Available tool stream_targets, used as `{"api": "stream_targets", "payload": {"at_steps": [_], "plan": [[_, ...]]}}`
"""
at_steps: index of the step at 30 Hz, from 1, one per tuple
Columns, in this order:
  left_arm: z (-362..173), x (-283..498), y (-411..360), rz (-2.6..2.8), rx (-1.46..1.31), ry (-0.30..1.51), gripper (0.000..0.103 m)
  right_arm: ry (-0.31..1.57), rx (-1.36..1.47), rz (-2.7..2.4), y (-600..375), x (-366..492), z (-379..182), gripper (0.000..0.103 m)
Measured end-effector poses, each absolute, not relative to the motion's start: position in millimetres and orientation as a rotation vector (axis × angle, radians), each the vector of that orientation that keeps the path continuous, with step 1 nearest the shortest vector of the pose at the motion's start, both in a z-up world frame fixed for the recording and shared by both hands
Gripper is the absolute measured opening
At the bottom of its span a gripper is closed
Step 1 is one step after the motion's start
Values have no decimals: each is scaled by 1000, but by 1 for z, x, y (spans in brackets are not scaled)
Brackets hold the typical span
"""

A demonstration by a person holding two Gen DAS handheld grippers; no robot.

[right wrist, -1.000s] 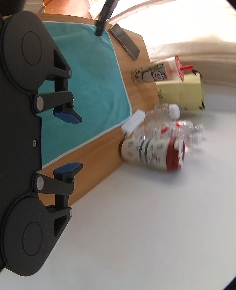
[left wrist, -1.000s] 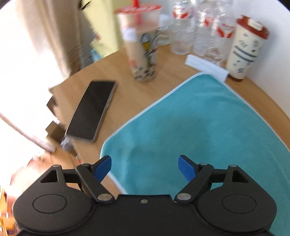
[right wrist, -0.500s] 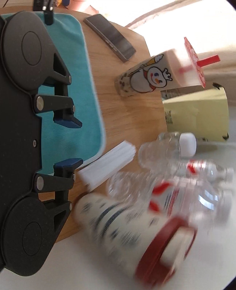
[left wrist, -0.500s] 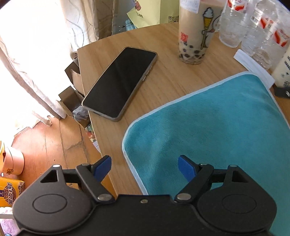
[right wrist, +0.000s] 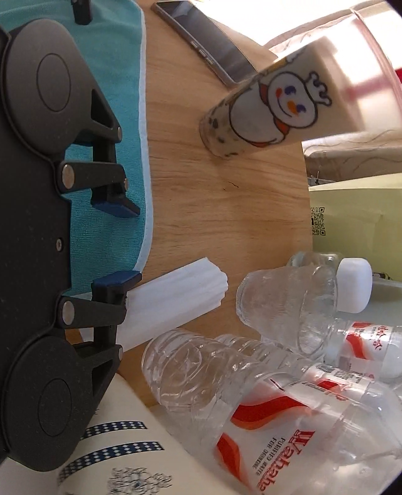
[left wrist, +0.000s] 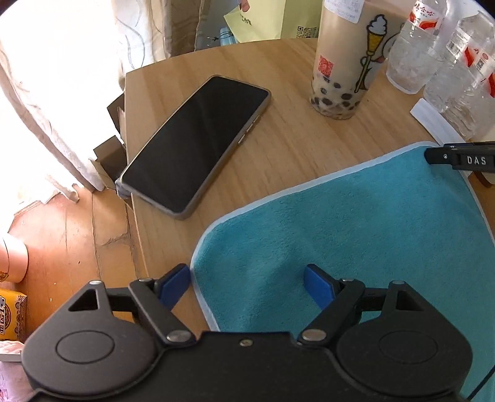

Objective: Fold towel

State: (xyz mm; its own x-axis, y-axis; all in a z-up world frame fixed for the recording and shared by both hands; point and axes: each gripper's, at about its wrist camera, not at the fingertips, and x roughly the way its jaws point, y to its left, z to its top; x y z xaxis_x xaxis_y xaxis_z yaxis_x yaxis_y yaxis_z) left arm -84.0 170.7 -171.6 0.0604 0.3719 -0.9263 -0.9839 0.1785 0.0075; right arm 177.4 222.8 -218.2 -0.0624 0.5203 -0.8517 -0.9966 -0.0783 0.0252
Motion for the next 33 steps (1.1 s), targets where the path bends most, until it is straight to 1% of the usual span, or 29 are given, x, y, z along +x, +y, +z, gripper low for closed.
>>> {"api": "stream_targets", "payload": {"at_steps": [1,2,3,4,5,6,9,12,16,19,22,25,30,33], "plan": [[-172,-84,171,1214,-809,980,73,793,-823,1508,223,178,-219,41],[-171,-81,170,1198,-793,981,69,805,-820,1512,224,179,-219,40],[-171,-80,170,1191,-783,983,61,813,-820,1514,224,179,-219,38],[-169,-77,169,1175,-773,972,55,820,-821,1516,225,180,-218,27],[-168,-76,169,1168,-770,966,36,826,-822,1518,225,180,-218,18],[-167,-76,170,1159,-781,953,22,837,-819,1522,225,181,-218,4],[-168,-76,173,1119,-790,930,13,869,-808,1532,226,182,-218,4],[-168,-80,178,1097,-818,913,9,879,-768,1538,222,182,-214,3],[-164,-85,182,1103,-822,892,9,843,-685,1562,215,178,-195,3],[-150,-86,179,1114,-742,866,8,803,-625,1581,215,173,-170,3],[-124,-87,175,1140,-610,820,9,728,-585,1599,210,166,-147,3],[-106,-89,168,1145,-563,784,9,686,-539,1610,196,164,-127,3],[-83,-89,146,1115,-482,748,9,604,-434,1620,142,173,-89,3],[-64,-84,110,1027,-402,711,9,573,-422,1591,104,181,-78,3]]}}
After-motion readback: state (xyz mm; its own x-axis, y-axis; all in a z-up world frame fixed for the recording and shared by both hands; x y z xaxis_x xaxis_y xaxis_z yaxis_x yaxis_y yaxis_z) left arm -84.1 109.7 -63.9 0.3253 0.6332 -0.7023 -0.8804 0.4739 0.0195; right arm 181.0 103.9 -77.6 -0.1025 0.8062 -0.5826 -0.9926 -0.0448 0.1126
